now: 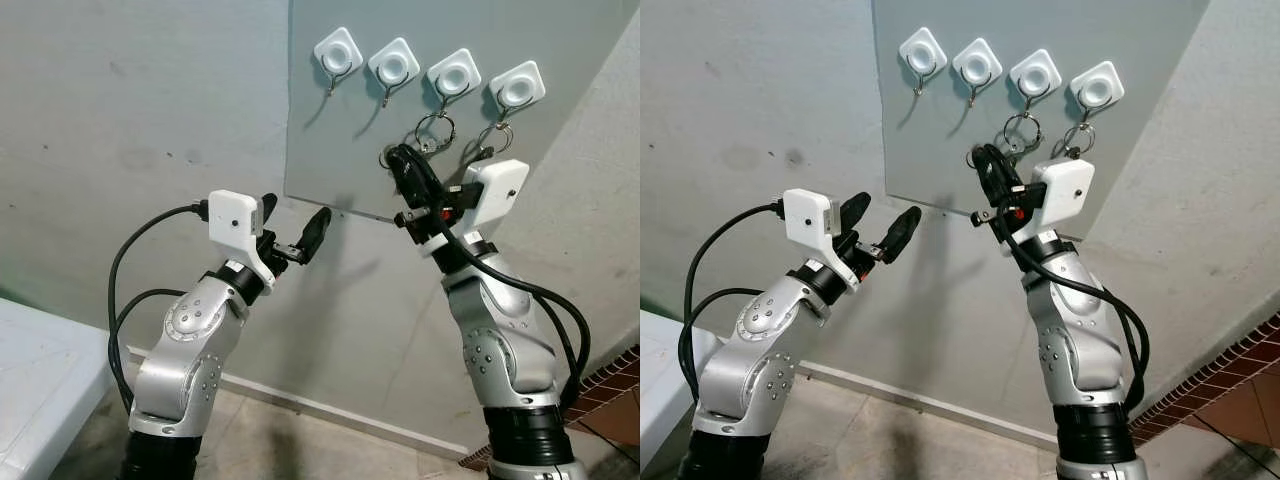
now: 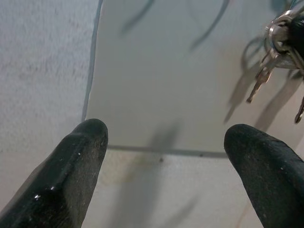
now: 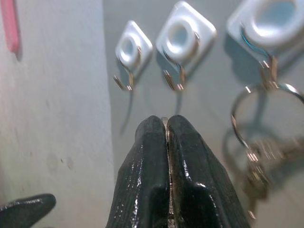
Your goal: Hang keys on a hook
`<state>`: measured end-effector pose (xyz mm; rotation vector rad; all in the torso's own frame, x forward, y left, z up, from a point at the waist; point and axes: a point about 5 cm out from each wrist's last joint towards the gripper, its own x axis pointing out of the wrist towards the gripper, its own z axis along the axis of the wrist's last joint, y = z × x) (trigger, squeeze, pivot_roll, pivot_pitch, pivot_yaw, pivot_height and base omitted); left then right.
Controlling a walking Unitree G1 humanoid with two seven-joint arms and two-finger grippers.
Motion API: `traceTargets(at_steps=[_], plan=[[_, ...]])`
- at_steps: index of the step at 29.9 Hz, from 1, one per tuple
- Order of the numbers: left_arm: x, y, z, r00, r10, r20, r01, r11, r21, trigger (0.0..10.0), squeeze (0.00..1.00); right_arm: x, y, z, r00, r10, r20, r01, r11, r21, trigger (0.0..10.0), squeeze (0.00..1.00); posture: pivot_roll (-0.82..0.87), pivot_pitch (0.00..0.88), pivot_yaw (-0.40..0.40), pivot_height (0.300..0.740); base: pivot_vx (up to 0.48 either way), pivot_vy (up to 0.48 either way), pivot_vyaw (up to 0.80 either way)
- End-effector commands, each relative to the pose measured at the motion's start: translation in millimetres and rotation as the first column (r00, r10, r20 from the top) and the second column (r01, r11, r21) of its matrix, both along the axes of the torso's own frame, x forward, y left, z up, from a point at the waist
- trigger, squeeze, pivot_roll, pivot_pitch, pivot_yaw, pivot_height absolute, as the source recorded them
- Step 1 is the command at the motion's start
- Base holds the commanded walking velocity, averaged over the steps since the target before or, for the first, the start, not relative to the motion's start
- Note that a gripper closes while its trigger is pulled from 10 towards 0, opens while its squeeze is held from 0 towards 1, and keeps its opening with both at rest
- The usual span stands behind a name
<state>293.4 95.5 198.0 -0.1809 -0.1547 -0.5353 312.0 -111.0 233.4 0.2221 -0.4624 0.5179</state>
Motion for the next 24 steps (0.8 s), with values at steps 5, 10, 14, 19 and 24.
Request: traceTargets(at_steps=[5, 10, 14, 19, 24], plan=[[-3.6, -8.2, 13, 0.998, -0.041, 0.038, 0.041, 0.999, 0.006, 10.0, 0.00, 3.5, 0.5, 16, 0.999, -0.018, 0.046, 0.016, 0.999, 0.048, 10.0, 0.00, 0.03, 0.012, -0.039, 0.740, 0.000, 0.000, 0.00], [-7.4, -15.6, 13, 0.997, -0.075, 0.033, 0.075, 0.997, 0.002, 10.0, 0.00, 6.2, 2.1, 21, 0.998, -0.031, 0.055, 0.027, 0.997, 0.072, 10.0, 0.00, 0.03, 0.010, -0.039, 0.740, 0.000, 0.000, 0.00], [-9.8, -21.1, 15, 0.995, -0.093, 0.032, 0.093, 0.996, -0.001, 10.0, 0.00, 7.2, 2.6, 24, 0.998, -0.039, 0.054, 0.034, 0.995, 0.093, 10.0, 0.00, 0.03, 0.007, -0.038, 0.740, 0.000, 0.000, 0.00], [-9.2, -21.4, 18, 0.995, -0.098, 0.036, 0.098, 0.995, -0.003, 10.0, 0.00, 7.8, 3.3, 26, 0.997, -0.051, 0.054, 0.045, 0.993, 0.107, 10.0, 0.00, 0.03, 0.003, -0.036, 0.740, 0.000, 0.000, 0.00], [-8.1, -20.4, 20, 0.995, -0.098, 0.037, 0.098, 0.995, -0.007, 10.0, 0.00, 9.8, 3.5, 28, 0.997, -0.068, 0.035, 0.063, 0.991, 0.121, 10.0, 0.00, 0.03, 0.000, -0.034, 0.740, 0.000, 0.000, 0.00]])
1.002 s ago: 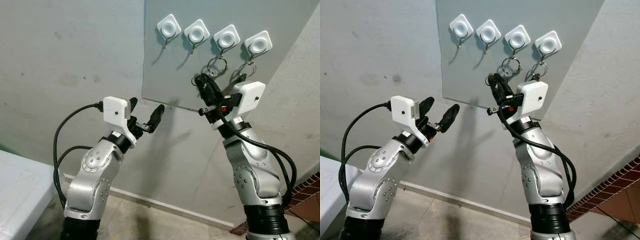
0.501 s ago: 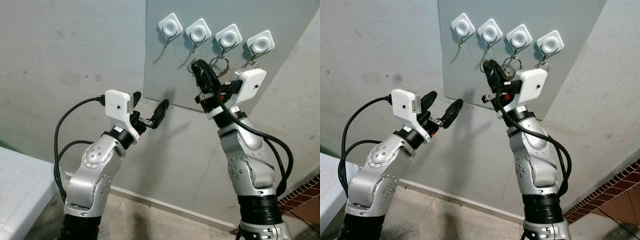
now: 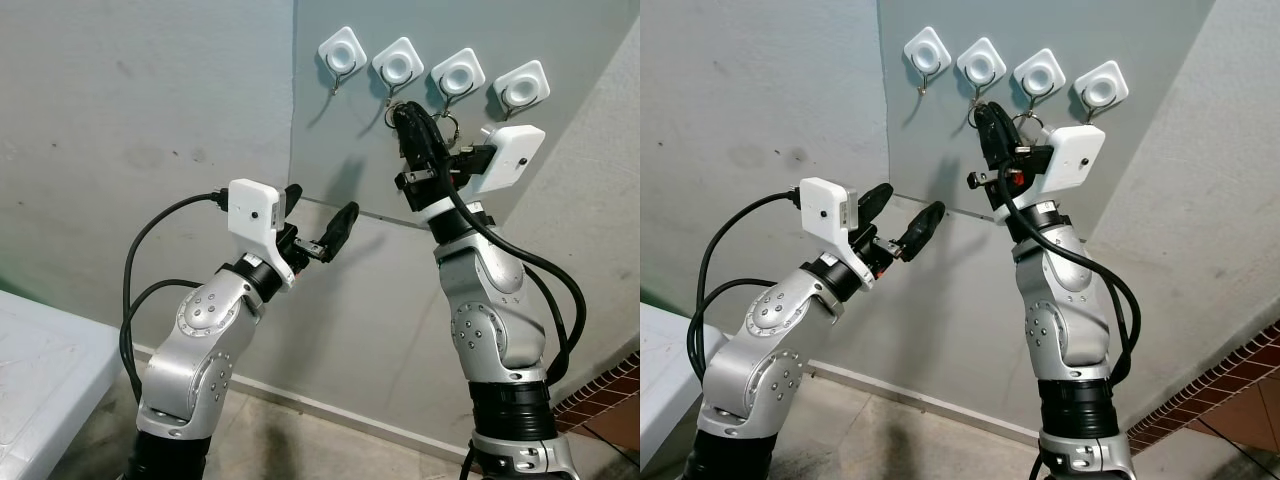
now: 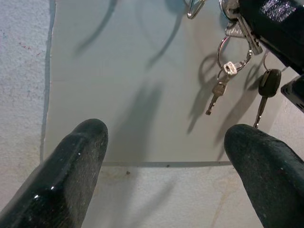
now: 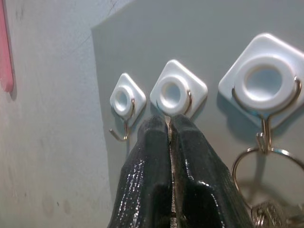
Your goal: Hang keys on a hook
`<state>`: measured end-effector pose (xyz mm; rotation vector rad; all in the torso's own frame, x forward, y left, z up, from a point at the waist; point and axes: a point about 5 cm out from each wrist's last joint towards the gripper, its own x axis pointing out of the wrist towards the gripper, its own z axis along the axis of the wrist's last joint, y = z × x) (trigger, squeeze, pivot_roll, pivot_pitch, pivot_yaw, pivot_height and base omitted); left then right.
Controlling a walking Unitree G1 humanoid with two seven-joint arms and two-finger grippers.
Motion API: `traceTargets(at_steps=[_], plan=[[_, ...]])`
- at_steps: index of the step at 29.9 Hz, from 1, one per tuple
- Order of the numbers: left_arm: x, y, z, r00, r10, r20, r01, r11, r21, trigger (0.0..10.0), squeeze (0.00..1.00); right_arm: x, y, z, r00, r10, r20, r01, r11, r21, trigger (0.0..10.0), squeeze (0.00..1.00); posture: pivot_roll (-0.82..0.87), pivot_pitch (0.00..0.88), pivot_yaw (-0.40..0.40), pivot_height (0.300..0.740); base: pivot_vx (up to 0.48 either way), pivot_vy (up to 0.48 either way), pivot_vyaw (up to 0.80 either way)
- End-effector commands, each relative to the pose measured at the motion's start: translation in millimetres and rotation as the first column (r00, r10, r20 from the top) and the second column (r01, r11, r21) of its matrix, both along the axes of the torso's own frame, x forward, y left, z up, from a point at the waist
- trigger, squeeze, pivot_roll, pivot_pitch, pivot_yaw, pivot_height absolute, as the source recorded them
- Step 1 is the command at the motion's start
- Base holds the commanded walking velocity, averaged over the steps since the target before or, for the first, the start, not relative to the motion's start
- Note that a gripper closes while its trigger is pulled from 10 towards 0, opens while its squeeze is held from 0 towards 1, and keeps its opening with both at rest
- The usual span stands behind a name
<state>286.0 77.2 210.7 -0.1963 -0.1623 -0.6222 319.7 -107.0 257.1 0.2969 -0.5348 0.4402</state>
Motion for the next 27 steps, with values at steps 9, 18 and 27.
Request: traceTargets(at_steps=[9, 18, 27], plan=[[-1.0, -2.0, 10, 1.000, -0.008, 0.023, 0.008, 1.000, -0.011, 10.0, 0.00, 7.0, 1.7, 6, 0.999, -0.023, -0.035, 0.024, 0.999, 0.029, 10.0, 0.00, 0.03, 0.002, -0.038, 0.740, 0.000, 0.000, 0.00], [-2.2, -0.9, 11, 1.000, -0.001, 0.018, 0.002, 1.000, -0.023, 10.0, 0.00, 11.7, 5.1, 8, 0.998, -0.035, -0.048, 0.037, 0.999, 0.035, 10.0, 0.00, 0.04, 0.008, -0.042, 0.740, 0.000, 0.000, 0.00], [-3.3, -0.4, 13, 1.000, 0.004, 0.015, -0.003, 1.000, -0.030, 10.0, 0.00, 15.1, 8.6, 13, 0.998, -0.037, -0.051, 0.039, 0.998, 0.047, 10.0, 0.00, 0.04, 0.016, -0.047, 0.740, 0.000, 0.000, 0.00]])
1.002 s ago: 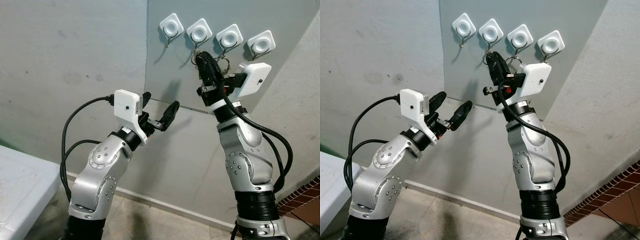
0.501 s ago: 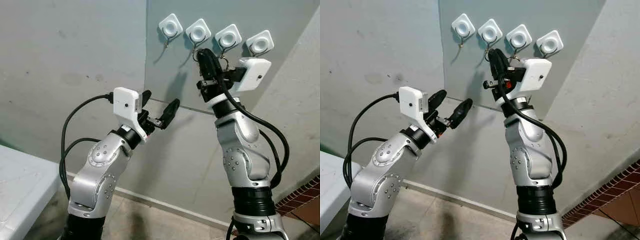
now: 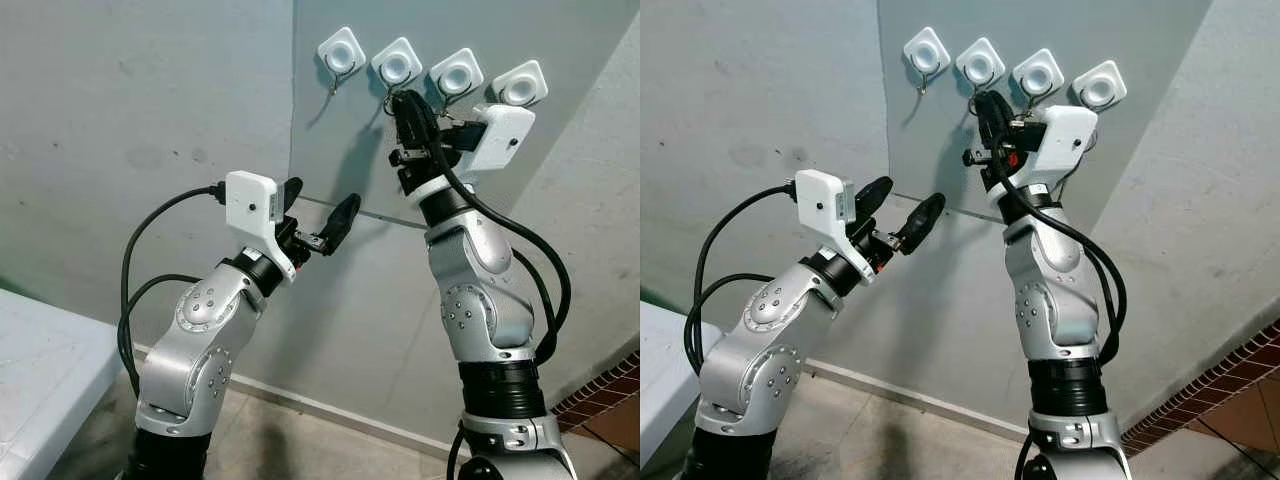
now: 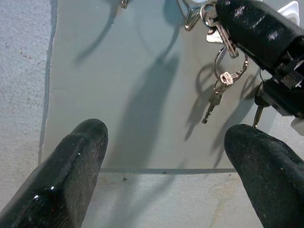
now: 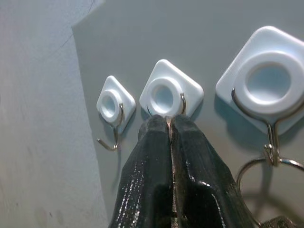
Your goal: Hang keys on a hook
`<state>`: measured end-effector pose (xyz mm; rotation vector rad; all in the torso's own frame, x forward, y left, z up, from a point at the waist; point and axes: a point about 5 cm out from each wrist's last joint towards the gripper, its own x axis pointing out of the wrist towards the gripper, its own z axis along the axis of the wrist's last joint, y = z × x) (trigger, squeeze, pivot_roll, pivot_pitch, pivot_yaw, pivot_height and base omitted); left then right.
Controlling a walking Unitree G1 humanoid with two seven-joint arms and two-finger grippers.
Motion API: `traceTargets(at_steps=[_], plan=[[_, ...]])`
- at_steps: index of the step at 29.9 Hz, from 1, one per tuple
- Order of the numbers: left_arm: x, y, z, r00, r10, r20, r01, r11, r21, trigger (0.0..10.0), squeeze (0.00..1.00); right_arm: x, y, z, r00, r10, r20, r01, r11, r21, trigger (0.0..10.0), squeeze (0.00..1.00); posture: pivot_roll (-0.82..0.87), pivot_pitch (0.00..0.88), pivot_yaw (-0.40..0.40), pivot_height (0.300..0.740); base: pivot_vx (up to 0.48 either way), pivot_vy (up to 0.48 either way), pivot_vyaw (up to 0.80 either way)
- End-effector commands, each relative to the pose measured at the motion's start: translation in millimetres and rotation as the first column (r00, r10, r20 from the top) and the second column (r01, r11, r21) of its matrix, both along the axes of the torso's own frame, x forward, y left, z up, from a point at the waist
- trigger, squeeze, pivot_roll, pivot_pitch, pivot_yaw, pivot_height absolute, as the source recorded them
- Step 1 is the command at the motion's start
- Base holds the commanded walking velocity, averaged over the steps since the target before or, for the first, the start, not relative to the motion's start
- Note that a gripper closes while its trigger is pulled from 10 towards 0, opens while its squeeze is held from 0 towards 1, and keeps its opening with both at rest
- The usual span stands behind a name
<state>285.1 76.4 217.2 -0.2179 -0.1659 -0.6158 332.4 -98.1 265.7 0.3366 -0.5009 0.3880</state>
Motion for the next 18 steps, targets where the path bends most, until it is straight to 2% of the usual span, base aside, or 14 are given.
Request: traceTargets(at_steps=[1, 10, 18], plan=[[-2.7, 0.5, 6.3, 1.000, 0.000, 0.018, 0.000, 1.000, -0.010, 10.0, 0.00, 2.9, 0.1, 4.3, 1.000, -0.004, -0.005, 0.004, 1.000, 0.009, 10.0, 0.00, 0.04, 0.017, -0.048, 0.740, 0.000, 0.000, 0.00], [-3.5, 0.6, 7.3, 1.000, 0.004, 0.013, -0.004, 1.000, -0.020, 10.0, 0.00, 5.0, 1.2, 6.2, 0.999, -0.032, -0.022, 0.032, 0.999, 0.002, 10.0, 0.00, 0.04, 0.023, -0.051, 0.740, 0.000, 0.000, 0.00], [-4.1, 2.5, 9.2, 1.000, 0.014, 0.009, -0.014, 0.999, -0.030, 10.0, 0.00, 8.2, 0.3, 1.3, 0.994, -0.085, -0.072, 0.082, 0.996, -0.043, 10.0, 0.00, 0.05, 0.032, -0.054, 0.740, 0.000, 0.000, 0.00]])
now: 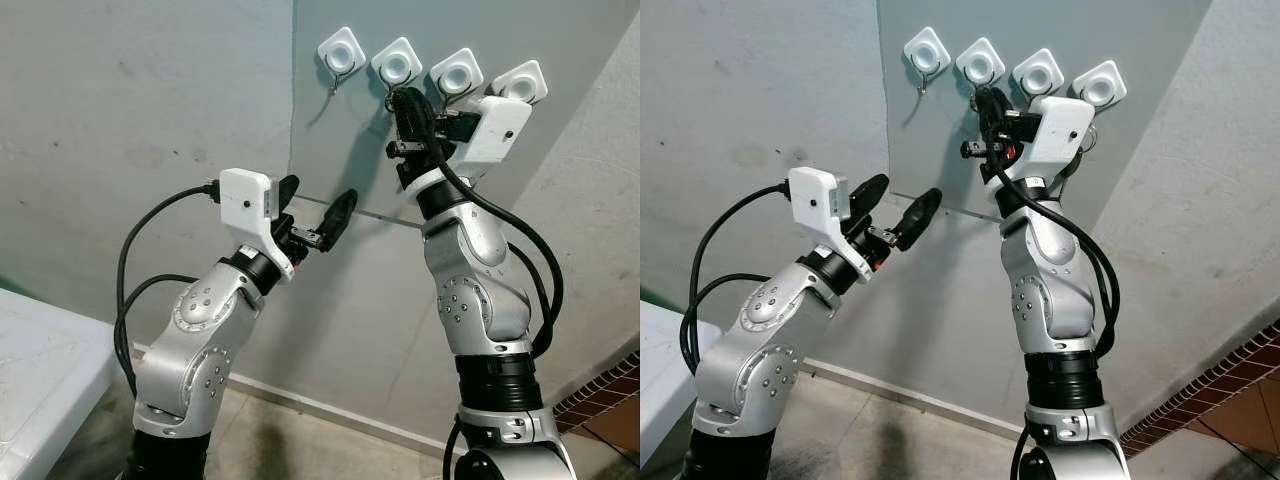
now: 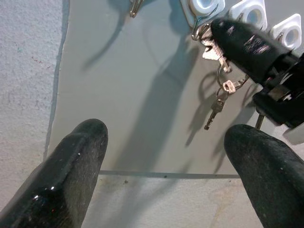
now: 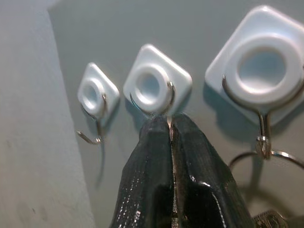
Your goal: Hang keys on a hook
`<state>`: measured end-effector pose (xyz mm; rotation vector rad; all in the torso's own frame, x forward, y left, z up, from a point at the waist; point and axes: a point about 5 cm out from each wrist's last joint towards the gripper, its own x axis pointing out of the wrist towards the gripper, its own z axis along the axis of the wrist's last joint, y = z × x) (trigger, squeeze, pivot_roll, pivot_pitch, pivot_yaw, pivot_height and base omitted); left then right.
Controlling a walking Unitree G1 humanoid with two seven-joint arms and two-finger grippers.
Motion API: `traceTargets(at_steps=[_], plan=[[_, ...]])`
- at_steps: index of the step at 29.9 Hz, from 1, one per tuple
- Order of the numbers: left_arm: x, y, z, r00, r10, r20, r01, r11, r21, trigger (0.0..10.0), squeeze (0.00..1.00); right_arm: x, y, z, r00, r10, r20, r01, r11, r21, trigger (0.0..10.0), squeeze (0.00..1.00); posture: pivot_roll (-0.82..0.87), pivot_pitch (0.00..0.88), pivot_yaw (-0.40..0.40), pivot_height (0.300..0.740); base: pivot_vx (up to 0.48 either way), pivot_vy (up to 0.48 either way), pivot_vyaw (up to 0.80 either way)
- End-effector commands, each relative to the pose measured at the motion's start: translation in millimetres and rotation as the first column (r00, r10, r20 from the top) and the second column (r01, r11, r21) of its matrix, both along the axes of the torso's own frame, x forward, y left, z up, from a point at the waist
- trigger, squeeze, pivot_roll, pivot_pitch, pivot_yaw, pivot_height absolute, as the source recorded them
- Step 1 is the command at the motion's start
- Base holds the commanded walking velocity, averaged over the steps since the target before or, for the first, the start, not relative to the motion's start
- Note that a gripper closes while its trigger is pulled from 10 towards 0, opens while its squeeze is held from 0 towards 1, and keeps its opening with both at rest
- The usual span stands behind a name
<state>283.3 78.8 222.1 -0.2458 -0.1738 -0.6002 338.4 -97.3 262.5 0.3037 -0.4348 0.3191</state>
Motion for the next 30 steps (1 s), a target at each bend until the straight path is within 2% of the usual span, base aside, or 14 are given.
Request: traceTargets(at_steps=[1, 10, 11, 26, 30], plan=[[-2.4, 0.1, 4, 1.000, 0.002, 0.012, -0.002, 1.000, -0.001, 10.0, 0.00, 2.2, -0.6, 4, 1.000, -0.022, -0.005, 0.022, 1.000, -0.015, 10.0, 0.00, 0.05, 0.033, -0.054, 0.740, 0.000, 0.000, 0.00], [-2.2, 1.3, 5, 1.000, 0.010, 0.005, -0.010, 1.000, -0.010, 10.0, 0.00, 1.6, 0.1, 3, 0.999, -0.036, -0.004, 0.036, 0.998, -0.048, 10.0, 0.00, 0.05, 0.038, -0.056, 0.740, 0.000, 0.000, 0.00], [-2.1, 1.4, 5, 1.000, 0.011, 0.004, -0.011, 1.000, -0.011, 10.0, 0.00, 1.2, 0.6, 2, 1.000, -0.022, -0.004, 0.022, 0.999, -0.042, 10.0, 1.00, 0.05, 0.038, -0.056, 0.740, 0.000, 0.000, 0.00], [-0.6, 2.9, 3, 0.999, 0.039, -0.001, -0.039, 0.999, -0.006, 10.0, 0.00, -4.1, -0.3, -6, 1.000, 0.029, 0.006, -0.029, 0.999, -0.043, 10.0, 1.00, 0.05, 0.039, -0.055, 0.740, 0.000, 0.000, 0.00], [0.3, 5.1, -2, 0.998, 0.056, -0.014, -0.056, 0.998, 0.000, 10.0, 0.00, -9.2, -2.9, -19, 0.999, 0.049, -0.005, -0.049, 0.997, -0.057, 10.0, 1.00, 0.05, 0.039, -0.055, 0.740, 0.000, 0.000, 0.00]])
